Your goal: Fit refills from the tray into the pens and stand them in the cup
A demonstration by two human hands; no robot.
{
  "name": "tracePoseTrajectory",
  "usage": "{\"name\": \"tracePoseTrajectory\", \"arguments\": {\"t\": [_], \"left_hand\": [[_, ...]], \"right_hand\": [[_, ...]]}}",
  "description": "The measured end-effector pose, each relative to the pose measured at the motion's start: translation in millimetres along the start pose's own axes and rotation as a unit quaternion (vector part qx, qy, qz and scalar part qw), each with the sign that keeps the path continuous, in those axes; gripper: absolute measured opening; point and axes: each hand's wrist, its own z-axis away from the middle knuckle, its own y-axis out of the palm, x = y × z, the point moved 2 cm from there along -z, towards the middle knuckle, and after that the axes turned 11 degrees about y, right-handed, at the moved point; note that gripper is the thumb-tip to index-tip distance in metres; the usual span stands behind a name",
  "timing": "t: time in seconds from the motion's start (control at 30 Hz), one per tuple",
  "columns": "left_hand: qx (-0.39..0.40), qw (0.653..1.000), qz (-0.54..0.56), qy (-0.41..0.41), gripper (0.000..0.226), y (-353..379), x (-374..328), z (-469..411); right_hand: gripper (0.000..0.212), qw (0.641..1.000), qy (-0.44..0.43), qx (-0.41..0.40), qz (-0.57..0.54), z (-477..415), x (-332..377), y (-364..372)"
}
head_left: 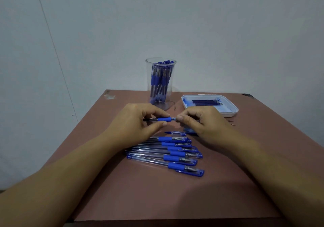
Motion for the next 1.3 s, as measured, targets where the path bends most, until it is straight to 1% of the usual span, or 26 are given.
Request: {"name": "tracePoseTrajectory", "arguments": {"t": [0.07, 0.13, 0.17, 0.27, 0.3, 0.37, 0.47, 0.5, 0.63, 0.7, 0.83, 0.97, 1.07, 1.13, 1.17, 1.27, 1.3], "left_hand": [[-0.006, 1.000, 0.000, -0.002, 0.019, -0.2, -0.4, -1.1], [-0.008, 1.000, -0.006, -0.004, 0.019, -0.8, -0.6, -1.2], [-0.008, 1.000, -0.010, -0.004, 0.019, -1.1, -0.6, -0.8], [-0.004, 1.000, -0.012, -0.006, 0.019, -1.7, -0.3, 0.0], [-0.002, 1.000, -0.010, -0.005, 0.019, -1.4, -0.2, 0.1], [-0.004, 1.000, -0.005, -0.004, 0.019, -1.0, 0.4, 0.2], [-0.009, 1.000, -0.001, -0.010, 0.019, -1.2, 1.3, 0.0], [-0.007, 1.000, -0.001, -0.012, 0.019, -1.1, 1.1, -0.1], [0.000, 1.000, -0.003, -0.006, 0.020, -1.3, 0.7, 0.2], [0.001, 1.000, -0.006, -0.005, 0.020, -1.2, 0.8, 0.5], [-0.007, 1.000, -0.011, -0.004, 0.020, -1.6, -0.7, -0.1], [0.006, 1.000, -0.010, -0.003, 0.021, -1.8, 0.7, -0.4], [0.006, 1.000, -0.008, -0.007, 0.020, -1.6, 1.2, -0.6], [0.004, 1.000, -0.012, -0.005, 0.020, -1.5, -0.2, -1.2], [0.005, 1.000, -0.013, -0.004, 0.020, -1.6, -1.1, -1.5], [0.007, 1.000, -0.012, -0.005, 0.020, -1.8, -1.3, -1.4], [0.009, 1.000, -0.010, -0.006, 0.020, -1.8, -0.7, -1.3]], "right_hand": [[0.024, 1.000, -0.006, -0.003, -0.023, 1.0, 1.0, -0.7], [0.027, 0.999, -0.011, -0.012, -0.035, 2.2, -0.1, -1.1], [0.025, 0.999, -0.020, -0.016, -0.021, 2.3, -0.4, -1.2], [0.006, 0.999, -0.042, -0.023, 0.015, 0.9, 1.5, -0.6], [0.004, 0.998, -0.045, -0.023, 0.024, 0.4, 1.5, -0.8], [0.013, 0.999, -0.042, -0.019, 0.025, 0.5, 0.9, -0.6], [0.031, 0.999, -0.029, -0.016, -0.009, 3.0, 0.4, -1.1], [0.030, 0.999, -0.036, -0.021, -0.003, 3.3, 0.3, -1.2], [0.006, 0.997, -0.062, -0.028, 0.035, 0.0, -0.2, -0.2], [0.010, 0.997, -0.061, -0.026, 0.044, -0.5, -0.4, -0.3], [0.024, 0.998, -0.050, -0.033, 0.003, 2.2, 0.7, -0.4], [0.005, 0.997, -0.062, -0.030, 0.037, 0.7, 1.8, 0.7], [0.018, 0.998, -0.053, -0.016, 0.042, 1.4, 1.1, -0.1], [0.023, 0.998, -0.050, -0.023, 0.028, 3.1, 2.7, -0.3], [0.022, 0.998, -0.052, -0.028, 0.027, 3.4, 3.2, 0.1], [0.005, 0.997, -0.058, -0.026, 0.046, 1.7, 3.9, 1.0], [0.004, 0.997, -0.056, -0.024, 0.050, 1.1, 3.8, 0.7]]}}
